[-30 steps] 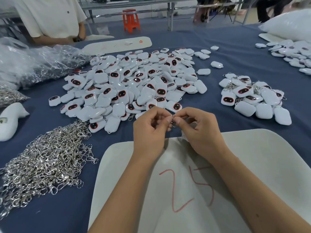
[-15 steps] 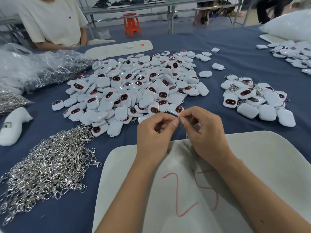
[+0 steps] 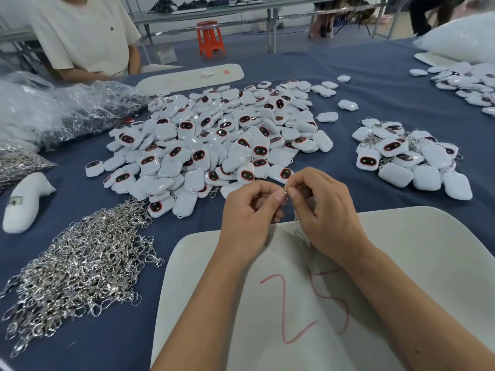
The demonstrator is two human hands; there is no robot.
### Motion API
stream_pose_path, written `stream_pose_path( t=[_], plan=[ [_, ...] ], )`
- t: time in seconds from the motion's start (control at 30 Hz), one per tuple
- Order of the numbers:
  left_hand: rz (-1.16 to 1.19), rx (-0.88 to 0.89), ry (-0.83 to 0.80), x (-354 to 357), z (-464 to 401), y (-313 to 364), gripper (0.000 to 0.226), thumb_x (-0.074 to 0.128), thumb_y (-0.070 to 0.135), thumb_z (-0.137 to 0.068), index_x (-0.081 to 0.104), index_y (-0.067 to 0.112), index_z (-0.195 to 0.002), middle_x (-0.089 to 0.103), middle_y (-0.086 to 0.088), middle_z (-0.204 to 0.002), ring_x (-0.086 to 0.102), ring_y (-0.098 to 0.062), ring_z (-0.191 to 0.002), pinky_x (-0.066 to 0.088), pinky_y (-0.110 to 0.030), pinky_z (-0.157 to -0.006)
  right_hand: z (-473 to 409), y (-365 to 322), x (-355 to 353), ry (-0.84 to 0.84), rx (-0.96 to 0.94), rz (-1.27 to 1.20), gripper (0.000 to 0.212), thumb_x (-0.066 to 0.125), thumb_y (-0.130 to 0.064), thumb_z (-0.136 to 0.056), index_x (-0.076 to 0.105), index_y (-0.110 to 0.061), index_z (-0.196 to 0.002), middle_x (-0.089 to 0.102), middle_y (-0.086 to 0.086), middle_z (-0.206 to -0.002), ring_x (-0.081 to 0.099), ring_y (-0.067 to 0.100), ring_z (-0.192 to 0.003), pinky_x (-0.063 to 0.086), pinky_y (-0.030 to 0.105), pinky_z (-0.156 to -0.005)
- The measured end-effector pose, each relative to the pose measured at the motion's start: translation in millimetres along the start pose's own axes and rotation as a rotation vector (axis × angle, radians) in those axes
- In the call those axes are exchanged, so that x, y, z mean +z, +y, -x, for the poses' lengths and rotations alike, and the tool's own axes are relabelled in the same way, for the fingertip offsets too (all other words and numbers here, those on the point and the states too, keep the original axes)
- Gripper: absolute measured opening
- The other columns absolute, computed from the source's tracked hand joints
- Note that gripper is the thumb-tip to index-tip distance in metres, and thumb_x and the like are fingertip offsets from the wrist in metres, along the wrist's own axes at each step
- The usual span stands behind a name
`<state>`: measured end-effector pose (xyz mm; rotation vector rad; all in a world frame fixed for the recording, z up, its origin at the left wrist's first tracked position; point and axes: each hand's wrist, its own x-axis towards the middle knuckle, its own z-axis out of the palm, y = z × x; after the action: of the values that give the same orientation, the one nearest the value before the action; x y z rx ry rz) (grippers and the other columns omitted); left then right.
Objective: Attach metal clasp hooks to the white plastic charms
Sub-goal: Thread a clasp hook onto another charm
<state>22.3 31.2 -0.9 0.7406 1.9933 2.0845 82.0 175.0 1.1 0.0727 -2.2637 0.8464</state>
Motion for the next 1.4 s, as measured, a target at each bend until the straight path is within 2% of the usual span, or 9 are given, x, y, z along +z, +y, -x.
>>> stream_pose_path(
  t=[0.13, 0.43, 0.73, 0.87, 1.03, 1.1, 1.2, 1.27, 1.4],
  plan=[
    [0.022, -0.004, -0.001, -0.3, -1.0, 0.3, 0.008, 0.063, -0.001, -0.097, 0.068, -0.005, -0.092, 0.065, -0.005, -0.073, 0.057, -0.015, -0.062, 0.051, -0.024, -0.062, 0.3, -1.4, 1.6, 0.001, 0.004, 0.012, 0.009, 0.063, 0.0, -0.097, 0.061, -0.007, -0.093, 0.058, -0.005, -0.087, 0.05, 0.015, -0.072, 0.043, 0.03, -0.065],
    [0.051, 0.006, -0.009, -1.2, -0.4, -1.3, 0.008, 0.063, 0.002, -0.098, 0.069, 0.0, -0.092, 0.066, 0.0, -0.075, 0.058, -0.014, -0.063, 0.052, -0.023, -0.063, 1.1, -1.2, 3.5, 0.024, 0.002, 0.04, 0.008, 0.063, -0.001, -0.098, 0.06, -0.007, -0.093, 0.057, -0.004, -0.087, 0.049, 0.015, -0.072, 0.039, 0.025, -0.065],
    [0.025, -0.015, 0.026, 6.1, 0.5, 2.6, 0.011, 0.06, 0.0, -0.099, 0.067, -0.001, -0.09, 0.064, -0.002, -0.072, 0.056, -0.011, -0.062, 0.05, -0.02, -0.062, 1.5, -1.0, 5.2, 0.038, 0.01, 0.042, 0.007, 0.062, 0.0, -0.097, 0.06, -0.005, -0.092, 0.061, -0.001, -0.088, 0.052, 0.017, -0.075, 0.042, 0.031, -0.068],
    [0.012, 0.001, 0.093, 16.6, 3.3, 0.8, 0.012, 0.061, 0.001, -0.099, 0.065, 0.001, -0.088, 0.063, -0.011, -0.072, 0.058, -0.017, -0.069, 0.055, -0.037, -0.069, 2.2, -3.0, 6.5, 0.078, 0.021, 0.019, 0.006, 0.06, -0.001, -0.097, 0.06, -0.005, -0.092, 0.061, 0.001, -0.088, 0.054, 0.019, -0.076, 0.044, 0.032, -0.069],
    [0.033, 0.017, 0.19, 26.7, 5.3, 0.5, 0.01, 0.064, 0.007, -0.098, 0.069, 0.007, -0.089, 0.066, -0.004, -0.073, 0.06, -0.014, -0.068, 0.054, -0.03, -0.066, 2.9, -9.5, 8.7, 0.168, 0.095, -0.055, 0.007, 0.055, -0.01, -0.099, 0.061, -0.008, -0.095, 0.063, -0.005, -0.083, 0.056, 0.011, -0.074, 0.043, 0.017, -0.069],
    [0.03, 0.026, 0.19, 29.3, 6.1, 0.9, 0.008, 0.066, 0.012, -0.095, 0.071, 0.012, -0.088, 0.068, -0.003, -0.072, 0.06, -0.013, -0.068, 0.056, -0.029, -0.064, 2.7, -10.2, 8.8, 0.187, 0.117, -0.062, 0.008, 0.054, -0.011, -0.1, 0.06, -0.007, -0.096, 0.062, -0.007, -0.082, 0.057, 0.01, -0.072, 0.044, 0.017, -0.069],
    [-0.016, 0.081, 0.188, 28.6, 8.2, 1.2, 0.009, 0.065, 0.021, -0.091, 0.072, 0.017, -0.086, 0.068, -0.01, -0.074, 0.058, -0.027, -0.066, 0.055, -0.043, -0.065, 3.0, -11.6, 8.8, 0.204, 0.13, -0.077, 0.007, 0.054, -0.01, -0.1, 0.06, -0.007, -0.096, 0.06, -0.01, -0.082, 0.055, 0.009, -0.073, 0.043, 0.017, -0.07],
    [-0.045, 0.124, 0.187, 26.3, 8.2, 2.0, 0.009, 0.065, 0.02, -0.092, 0.072, 0.019, -0.087, 0.067, -0.008, -0.075, 0.061, -0.036, -0.07, 0.057, -0.052, -0.067, 2.8, -12.8, 8.3, 0.196, 0.131, -0.092, 0.009, 0.053, -0.011, -0.1, 0.06, -0.007, -0.096, 0.061, -0.008, -0.082, 0.056, 0.011, -0.073, 0.046, 0.023, -0.07],
    [-0.078, 0.141, 0.163, 21.6, 9.1, 3.0, 0.01, 0.063, 0.018, -0.095, 0.071, 0.017, -0.089, 0.069, 0.0, -0.078, 0.065, -0.033, -0.076, 0.057, -0.06, -0.072, 2.7, -12.8, 6.4, 0.12, 0.113, -0.107, 0.011, 0.051, -0.008, -0.1, 0.061, -0.004, -0.095, 0.063, 0.001, -0.083, 0.06, 0.024, -0.074, 0.051, 0.043, -0.069]
  ],
)
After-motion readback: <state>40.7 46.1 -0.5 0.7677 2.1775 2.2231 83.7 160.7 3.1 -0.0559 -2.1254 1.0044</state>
